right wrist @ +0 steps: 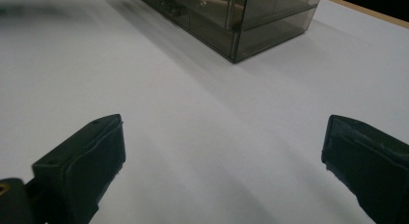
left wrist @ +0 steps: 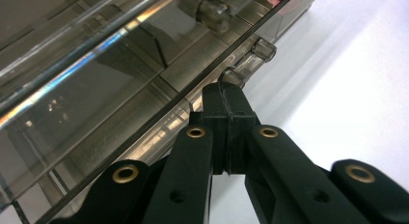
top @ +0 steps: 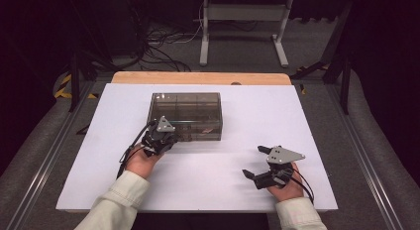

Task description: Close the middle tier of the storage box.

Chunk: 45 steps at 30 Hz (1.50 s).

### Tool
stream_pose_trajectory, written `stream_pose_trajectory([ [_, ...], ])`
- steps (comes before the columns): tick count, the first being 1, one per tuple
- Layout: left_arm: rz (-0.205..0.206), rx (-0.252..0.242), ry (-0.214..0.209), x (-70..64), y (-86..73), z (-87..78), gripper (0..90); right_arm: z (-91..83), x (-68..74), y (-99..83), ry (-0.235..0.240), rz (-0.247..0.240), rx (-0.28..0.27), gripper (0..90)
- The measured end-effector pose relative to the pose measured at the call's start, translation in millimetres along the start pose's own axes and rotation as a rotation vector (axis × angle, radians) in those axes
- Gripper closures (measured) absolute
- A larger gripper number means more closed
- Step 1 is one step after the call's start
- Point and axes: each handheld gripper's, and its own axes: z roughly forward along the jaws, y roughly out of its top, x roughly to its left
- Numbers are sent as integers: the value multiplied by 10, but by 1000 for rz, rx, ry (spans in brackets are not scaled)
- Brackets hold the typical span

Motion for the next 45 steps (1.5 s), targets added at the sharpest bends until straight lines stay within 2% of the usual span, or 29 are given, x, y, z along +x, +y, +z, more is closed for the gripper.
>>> stream_pose_trajectory([
  [11, -24, -18, 23, 32, 7, 51, 898, 2, 3, 0, 1, -1, -1, 18],
  [14, -30, -23, 18, 37, 8, 64, 898, 1, 3, 0, 2, -1, -2, 18],
  [24, -26, -22, 19, 42, 8, 68, 898, 1, 1, 0, 1, -1, 0, 18],
  [27, -19, -10, 41, 18, 12, 65, 898, 2, 2, 0, 2, -1, 0, 18],
  [31, -9, -15, 32, -5, 14, 31, 893, 1, 0, -1, 2, 0, 0, 18],
  [40, 12, -53, -27, -92, -22, -109, 663, 1, 7, 0, 4, -1, 0, 18],
  [45, 19, -94, -87, -100, -54, -207, 491, 0, 6, -1, 5, -1, 0, 18],
])
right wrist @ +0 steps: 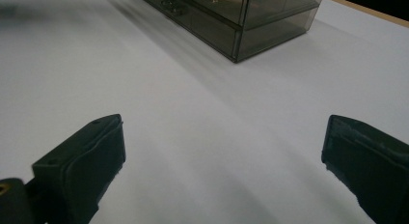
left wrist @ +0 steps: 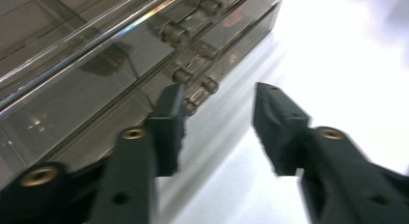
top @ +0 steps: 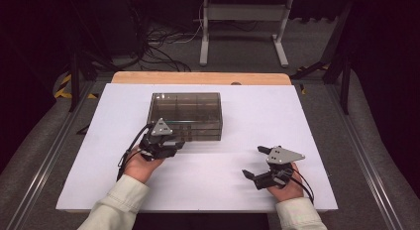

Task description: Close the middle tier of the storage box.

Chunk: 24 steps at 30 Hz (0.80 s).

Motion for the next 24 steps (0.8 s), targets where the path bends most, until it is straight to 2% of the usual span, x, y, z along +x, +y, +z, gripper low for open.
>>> stream_pose_trajectory([
  [4, -11, -31, -49, -3, -37, -70, 373, 2, 2, 0, 2, 1, 1, 18],
  [8, 4, -57, -47, -8, -82, -152, 224, 1, 2, 0, 1, -1, 0, 18],
  [12, -4, -94, -65, 6, -133, -228, 140, 5, 2, 0, 2, -3, 2, 18],
  [18, -16, -139, -68, 42, -246, -314, 49, 4, 3, 0, 2, -3, 1, 18],
  [19, -26, -153, -80, 50, -271, -325, 32, 4, 3, 0, 3, -3, 1, 17],
  [21, -41, -179, -110, 71, -325, -347, 32, 4, 3, 0, 3, -3, 1, 18],
  [24, -38, -182, -108, 91, -398, -376, 25, 3, 2, 0, 4, -4, -1, 17],
])
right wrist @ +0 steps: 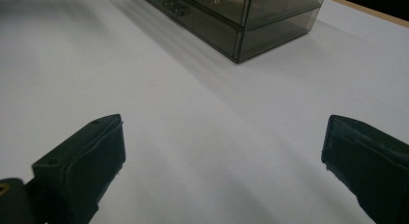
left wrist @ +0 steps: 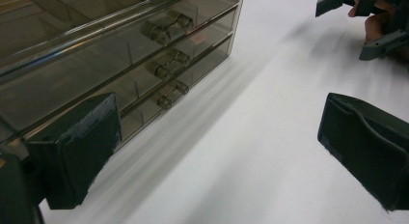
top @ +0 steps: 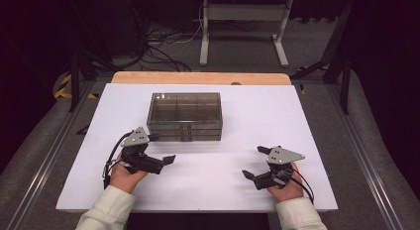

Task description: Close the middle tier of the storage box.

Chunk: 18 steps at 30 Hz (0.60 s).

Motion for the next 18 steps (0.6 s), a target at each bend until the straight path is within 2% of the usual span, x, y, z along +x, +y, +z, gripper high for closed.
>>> stream_pose_trajectory([
  [4, 6, -9, 12, 27, -80, -51, 22, -1, 1, 0, 1, 0, -1, 18],
  [10, 9, -51, 37, 53, -204, -121, 5, -2, 1, 0, 1, 0, -1, 18],
  [18, -16, -95, 55, 119, -387, -203, 2, 0, 2, 0, 1, -1, 0, 17],
])
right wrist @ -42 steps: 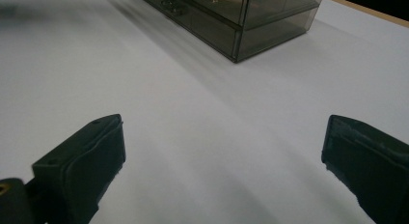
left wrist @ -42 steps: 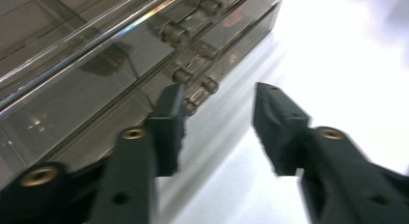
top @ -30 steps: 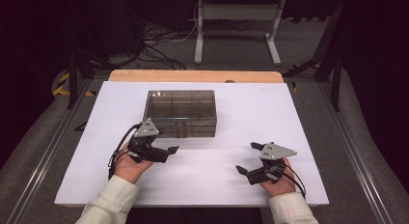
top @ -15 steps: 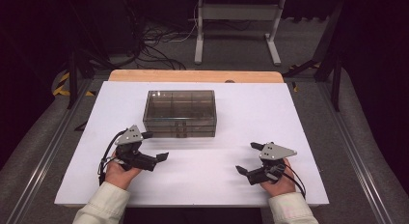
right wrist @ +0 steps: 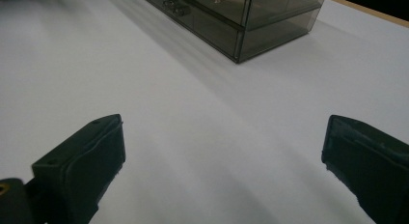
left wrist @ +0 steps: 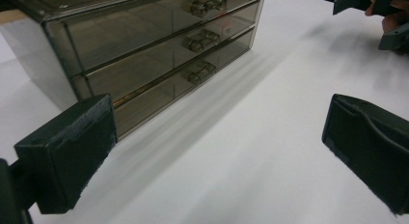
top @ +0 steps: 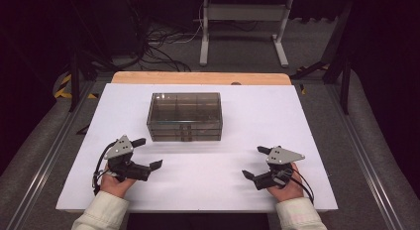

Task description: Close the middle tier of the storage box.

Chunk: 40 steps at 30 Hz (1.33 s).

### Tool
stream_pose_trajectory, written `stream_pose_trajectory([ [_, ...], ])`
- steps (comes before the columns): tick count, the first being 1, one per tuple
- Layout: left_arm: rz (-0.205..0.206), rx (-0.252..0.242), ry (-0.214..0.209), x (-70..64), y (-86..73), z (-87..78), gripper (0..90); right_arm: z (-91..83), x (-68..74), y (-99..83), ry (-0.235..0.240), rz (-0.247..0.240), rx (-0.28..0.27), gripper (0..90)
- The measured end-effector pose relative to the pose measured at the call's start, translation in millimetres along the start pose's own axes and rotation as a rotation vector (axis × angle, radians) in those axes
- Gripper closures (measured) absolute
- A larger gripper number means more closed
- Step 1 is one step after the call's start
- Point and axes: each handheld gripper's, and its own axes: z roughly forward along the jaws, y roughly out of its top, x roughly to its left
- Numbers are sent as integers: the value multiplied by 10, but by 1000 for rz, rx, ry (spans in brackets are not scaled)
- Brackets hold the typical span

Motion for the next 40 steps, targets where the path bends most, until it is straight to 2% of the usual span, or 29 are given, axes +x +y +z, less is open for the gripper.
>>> stream_pose_trajectory([
  [7, -6, -7, 4, 59, -92, -36, 1, -3, -1, 0, 0, 0, -1, 17],
  [15, 19, 10, 22, 74, -197, -80, 1, -6, 0, 0, 5, 2, -5, 17],
  [20, -7, 1, 20, 106, -218, -78, 1, -6, 3, 0, 8, 0, -8, 17],
  [31, -14, -6, 30, 101, -216, -71, 1, -2, 2, 1, 9, 1, -7, 15],
  [34, -27, 5, 43, 102, -213, -67, 1, -2, 0, 1, 8, 2, -4, 15],
  [40, -25, -1, 38, 93, -211, -67, 1, -3, -2, 0, 9, 3, -5, 15],
])
